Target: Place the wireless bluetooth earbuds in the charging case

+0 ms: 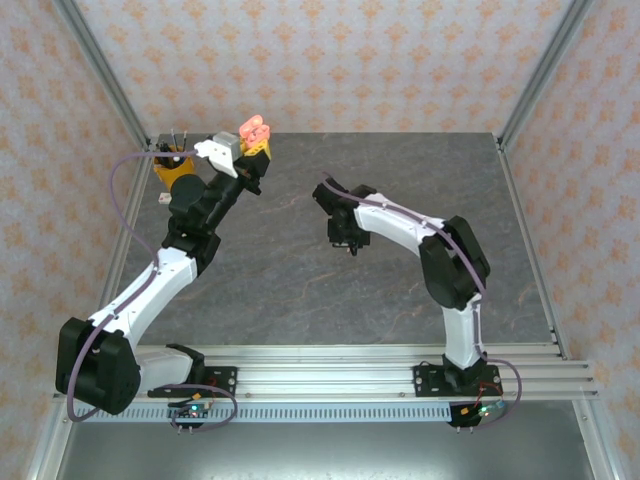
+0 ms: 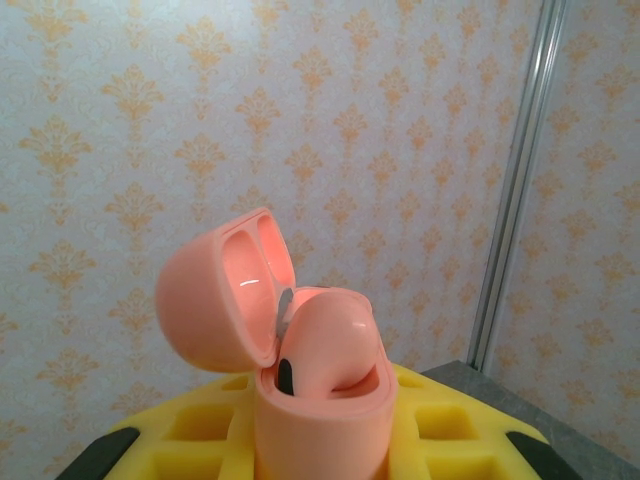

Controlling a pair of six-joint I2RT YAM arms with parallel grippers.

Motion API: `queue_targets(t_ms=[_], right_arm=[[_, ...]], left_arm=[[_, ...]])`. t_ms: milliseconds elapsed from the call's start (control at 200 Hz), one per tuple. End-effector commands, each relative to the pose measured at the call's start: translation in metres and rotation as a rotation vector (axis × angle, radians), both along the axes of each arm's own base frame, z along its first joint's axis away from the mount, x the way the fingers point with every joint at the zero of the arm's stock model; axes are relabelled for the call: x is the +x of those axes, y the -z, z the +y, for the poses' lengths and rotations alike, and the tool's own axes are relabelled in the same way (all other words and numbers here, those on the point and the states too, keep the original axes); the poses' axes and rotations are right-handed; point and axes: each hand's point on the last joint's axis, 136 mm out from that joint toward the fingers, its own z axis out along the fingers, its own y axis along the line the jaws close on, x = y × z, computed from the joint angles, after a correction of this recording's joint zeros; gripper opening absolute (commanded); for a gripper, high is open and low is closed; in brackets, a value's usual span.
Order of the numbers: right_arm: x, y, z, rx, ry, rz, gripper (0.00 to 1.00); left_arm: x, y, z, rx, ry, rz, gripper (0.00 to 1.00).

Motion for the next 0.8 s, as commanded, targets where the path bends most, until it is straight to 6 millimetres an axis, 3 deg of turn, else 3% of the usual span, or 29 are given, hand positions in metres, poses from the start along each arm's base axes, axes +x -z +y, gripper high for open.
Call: queue_targets(t_ms=[0, 160, 460, 666, 796], right_arm=[[0.013, -0.042, -0.010, 0.020, 0.040, -0.136, 0.26], [0.021, -0.097, -0.020, 0.065, 0.073, -0.276, 0.25], [0.030, -0.221, -0.042, 0.167, 0.087, -0.595, 0.27], [0.024, -0.304, -0.059, 0.230, 0.064, -0.836, 0.28], [0.018, -0.342, -0.065, 0.267, 0.043, -0.953, 0.29]], left_arm=[[-0.007, -0.019, -0.011, 0.015, 0.045, -0.050, 0.00], [-0.009, -0.019, -0.018, 0.026, 0.078, -0.049, 0.00], [-0.018, -0.012, -0.048, 0.057, 0.192, -0.030, 0.00], [-0.025, -0.004, -0.076, 0.096, 0.276, -0.015, 0.00], [-0.026, 0.000, -0.093, 0.104, 0.313, -0.005, 0.00]])
